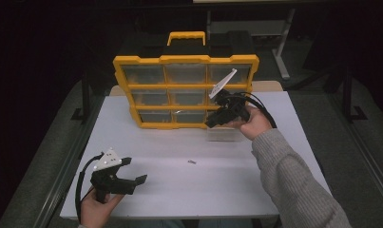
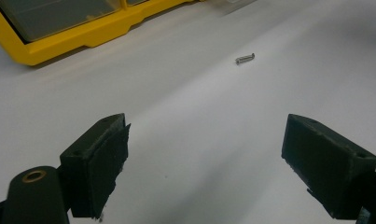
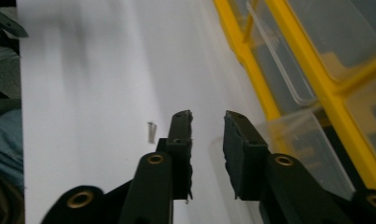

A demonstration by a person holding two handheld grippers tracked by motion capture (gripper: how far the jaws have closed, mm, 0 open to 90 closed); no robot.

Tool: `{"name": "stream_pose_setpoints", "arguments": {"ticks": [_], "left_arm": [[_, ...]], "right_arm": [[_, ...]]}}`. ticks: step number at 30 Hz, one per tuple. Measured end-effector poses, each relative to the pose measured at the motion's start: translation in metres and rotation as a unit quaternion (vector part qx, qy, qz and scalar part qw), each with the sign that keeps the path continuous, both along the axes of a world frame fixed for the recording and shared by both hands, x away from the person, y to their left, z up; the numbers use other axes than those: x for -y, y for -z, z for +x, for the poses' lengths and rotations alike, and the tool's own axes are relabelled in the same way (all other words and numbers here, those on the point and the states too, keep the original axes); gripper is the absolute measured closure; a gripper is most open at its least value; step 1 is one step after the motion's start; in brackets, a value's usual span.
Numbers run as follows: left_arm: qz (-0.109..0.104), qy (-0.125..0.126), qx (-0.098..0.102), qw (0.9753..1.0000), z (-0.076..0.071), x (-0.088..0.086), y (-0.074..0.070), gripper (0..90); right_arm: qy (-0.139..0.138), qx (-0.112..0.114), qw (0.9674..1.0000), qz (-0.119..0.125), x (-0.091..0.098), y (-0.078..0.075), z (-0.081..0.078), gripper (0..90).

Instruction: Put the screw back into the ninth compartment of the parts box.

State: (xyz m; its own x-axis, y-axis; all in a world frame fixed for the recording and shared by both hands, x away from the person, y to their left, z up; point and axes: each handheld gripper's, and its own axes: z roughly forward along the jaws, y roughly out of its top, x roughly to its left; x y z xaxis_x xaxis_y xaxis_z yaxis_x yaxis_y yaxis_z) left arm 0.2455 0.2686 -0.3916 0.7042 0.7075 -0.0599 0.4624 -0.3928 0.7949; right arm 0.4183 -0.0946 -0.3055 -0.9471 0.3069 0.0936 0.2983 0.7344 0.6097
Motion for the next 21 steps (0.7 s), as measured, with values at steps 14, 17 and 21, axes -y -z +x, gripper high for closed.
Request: {"name": "stream_pose_setpoints", "arguments": {"ticks": [14, 17, 21], "left_arm": [[0.0, 0.0, -0.001, 1.0, 0.0, 0.0, 0.0, 14.2], [0.001, 0.001, 0.0, 1.0, 0.0, 0.0, 0.0, 14.2], [0.002, 0.002, 0.001, 1.0, 0.0, 0.0, 0.0, 14.2]], "right_arm": [[-0.027, -0.01, 0.9996, 0.006, -0.027, 0.022, -0.019, 64.9], [-0.03, -0.014, 0.9994, 0.006, -0.031, 0.027, -0.022, 64.0], [-0.031, -0.014, 0.9994, 0.001, -0.034, 0.035, -0.024, 62.9]]}}
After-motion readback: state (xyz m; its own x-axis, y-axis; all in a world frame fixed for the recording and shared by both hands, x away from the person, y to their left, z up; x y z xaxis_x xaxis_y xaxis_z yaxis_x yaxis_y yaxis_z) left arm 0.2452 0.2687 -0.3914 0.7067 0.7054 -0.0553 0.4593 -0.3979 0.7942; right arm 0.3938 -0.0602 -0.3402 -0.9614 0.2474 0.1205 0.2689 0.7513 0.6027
